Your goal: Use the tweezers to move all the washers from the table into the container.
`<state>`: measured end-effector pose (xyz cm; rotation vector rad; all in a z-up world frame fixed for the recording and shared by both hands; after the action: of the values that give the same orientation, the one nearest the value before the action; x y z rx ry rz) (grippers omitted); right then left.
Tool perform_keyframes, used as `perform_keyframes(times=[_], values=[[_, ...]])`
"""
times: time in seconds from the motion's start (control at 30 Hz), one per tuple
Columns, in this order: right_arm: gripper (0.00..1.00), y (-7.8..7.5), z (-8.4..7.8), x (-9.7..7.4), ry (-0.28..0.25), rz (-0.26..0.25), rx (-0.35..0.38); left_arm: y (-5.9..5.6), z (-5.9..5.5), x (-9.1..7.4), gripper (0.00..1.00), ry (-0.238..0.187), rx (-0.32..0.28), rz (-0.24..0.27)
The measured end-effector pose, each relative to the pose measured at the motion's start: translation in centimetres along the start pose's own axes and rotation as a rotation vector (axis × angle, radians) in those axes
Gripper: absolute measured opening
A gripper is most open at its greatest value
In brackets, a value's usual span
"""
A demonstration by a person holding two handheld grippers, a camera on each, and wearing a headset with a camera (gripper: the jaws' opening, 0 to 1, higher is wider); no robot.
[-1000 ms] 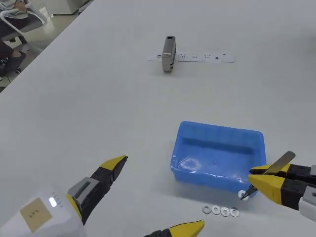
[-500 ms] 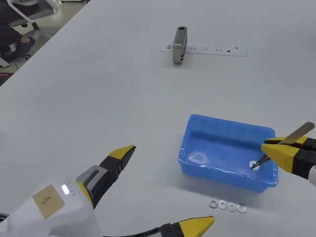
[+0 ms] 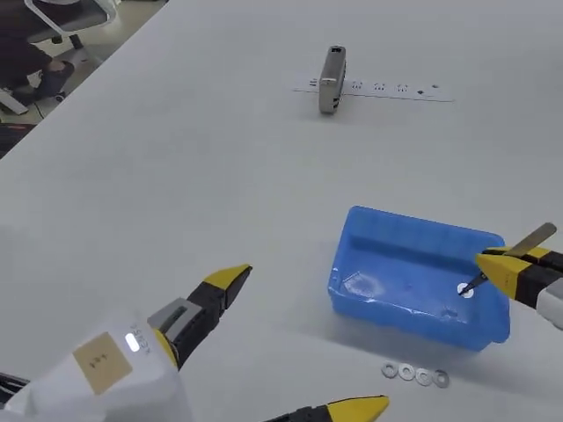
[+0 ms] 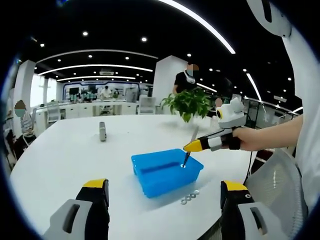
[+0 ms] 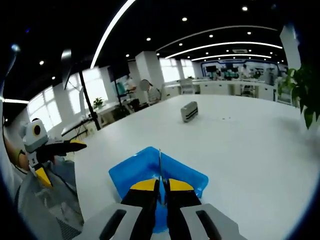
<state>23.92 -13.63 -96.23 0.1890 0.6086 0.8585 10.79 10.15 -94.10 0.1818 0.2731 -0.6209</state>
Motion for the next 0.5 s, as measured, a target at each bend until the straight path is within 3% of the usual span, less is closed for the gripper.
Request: perform_keyframes(times=[0.1,0.5], values=[[0.02,-0.07,-0.28,0.31,0.011,-0.006,-0.024,-0.06,-0.19,0.08,0.94,0.02,-0.001,-0.009],[0.02,-0.6,-1.02,1.04,0.035,-0.014,-0.058,-0.15,-0.26,0.07,0.93,0.03,0.01,-0.015]])
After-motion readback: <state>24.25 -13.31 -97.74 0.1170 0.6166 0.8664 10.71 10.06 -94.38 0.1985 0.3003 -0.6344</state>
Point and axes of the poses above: the centre of the closed fingertips' face, and the gripper's own axes: x roughly forward along the fingers, y roughly to its left, z roughly out of its top, the point moved 9 cm from there along -x, roughly backward along the fingers, and after that the axes turned 12 degrees about x, right-handed, at the moved point
